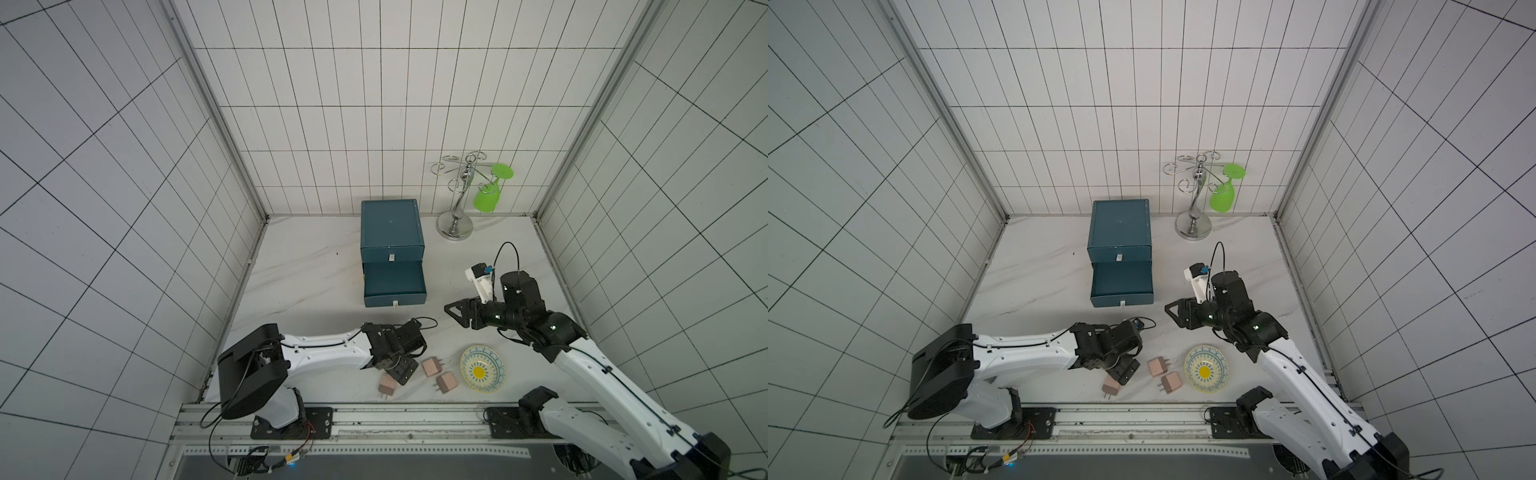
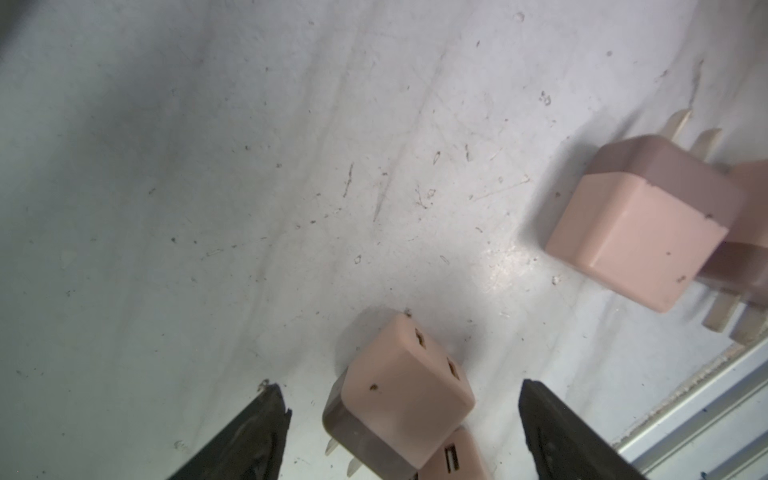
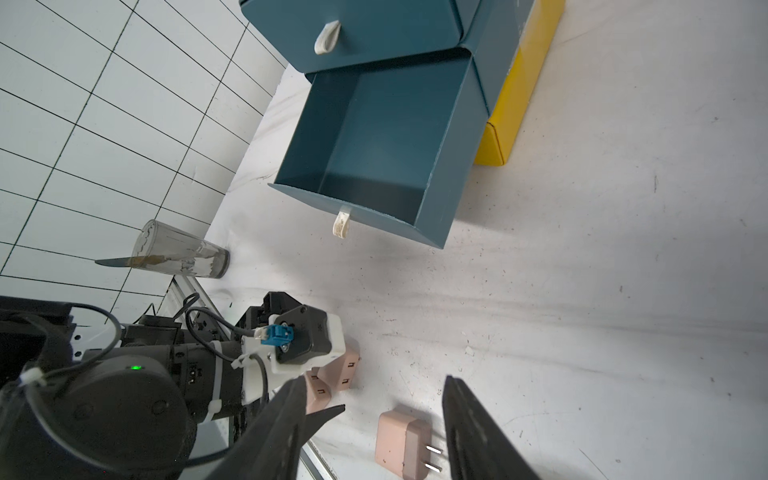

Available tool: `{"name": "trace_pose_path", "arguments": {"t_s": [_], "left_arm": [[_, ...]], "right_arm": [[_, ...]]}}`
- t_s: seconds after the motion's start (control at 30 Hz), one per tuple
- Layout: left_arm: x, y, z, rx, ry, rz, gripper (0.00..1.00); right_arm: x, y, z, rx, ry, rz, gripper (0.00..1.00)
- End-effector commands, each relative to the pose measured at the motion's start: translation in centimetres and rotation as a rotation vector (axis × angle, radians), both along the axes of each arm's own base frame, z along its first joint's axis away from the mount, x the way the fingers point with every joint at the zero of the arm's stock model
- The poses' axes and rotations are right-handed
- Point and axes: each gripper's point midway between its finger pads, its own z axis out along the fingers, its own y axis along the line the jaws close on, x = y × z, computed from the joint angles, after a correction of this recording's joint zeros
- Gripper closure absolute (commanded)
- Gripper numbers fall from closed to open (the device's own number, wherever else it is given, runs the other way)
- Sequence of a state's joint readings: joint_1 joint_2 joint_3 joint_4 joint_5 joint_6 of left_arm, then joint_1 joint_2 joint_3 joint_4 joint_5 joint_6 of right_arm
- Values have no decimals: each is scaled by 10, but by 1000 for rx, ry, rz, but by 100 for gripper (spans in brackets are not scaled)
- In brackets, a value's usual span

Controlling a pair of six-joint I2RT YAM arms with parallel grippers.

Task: Place the plugs into the drawer by color
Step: Pick up the plug from the center of the board.

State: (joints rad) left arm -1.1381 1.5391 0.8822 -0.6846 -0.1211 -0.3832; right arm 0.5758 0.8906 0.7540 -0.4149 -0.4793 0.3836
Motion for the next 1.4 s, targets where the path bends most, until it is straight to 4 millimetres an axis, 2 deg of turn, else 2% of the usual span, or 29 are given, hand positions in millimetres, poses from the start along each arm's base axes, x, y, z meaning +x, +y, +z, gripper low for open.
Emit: {"name": "trace_pose_path", "arguments": {"t_s": [0.0, 0.17, 0.3, 0.4, 0.63, 0.67, 0.73, 0.93, 1.0, 1.1, 1.17, 1.27, 1.37], "left_arm": [[2, 3, -4, 50, -7, -16, 16], [1, 10, -11, 93, 8, 8, 21], [-1, 7, -14, 90, 21, 2, 31], [2, 3, -17, 97, 22, -1, 33], [7, -3, -20, 104, 25, 7, 45], [9, -2, -20, 109, 20, 17, 46], [9, -1, -19, 108, 18, 26, 55], [20, -2, -10, 46, 12, 89, 60], [23, -4, -5, 1, 20, 101, 70], [27, -6, 7, -66, 13, 122, 74], [26, -12, 20, -117, 14, 122, 80], [16, -22, 42, -185, 21, 106, 82], [15, -23, 67, -238, 4, 121, 82]], "right_arm": [[-1, -2, -5, 14, 14, -5, 44], [0, -2, -7, 17, 18, -10, 44], [-1, -3, -7, 27, 15, -14, 43], [0, -4, -8, 24, 14, -20, 43], [1, -3, -10, 24, 20, -25, 43], [1, -3, -10, 24, 19, -23, 43], [1, -3, -11, 24, 23, -22, 43], [1, -4, -10, 28, 17, -28, 43], [2, -5, -9, 27, 11, -35, 43], [3, -6, -9, 22, 6, -43, 43], [3, -6, -9, 23, 7, -41, 43], [3, -6, -10, 24, 9, -45, 43], [3, -6, -9, 30, 4, -46, 43]]}}
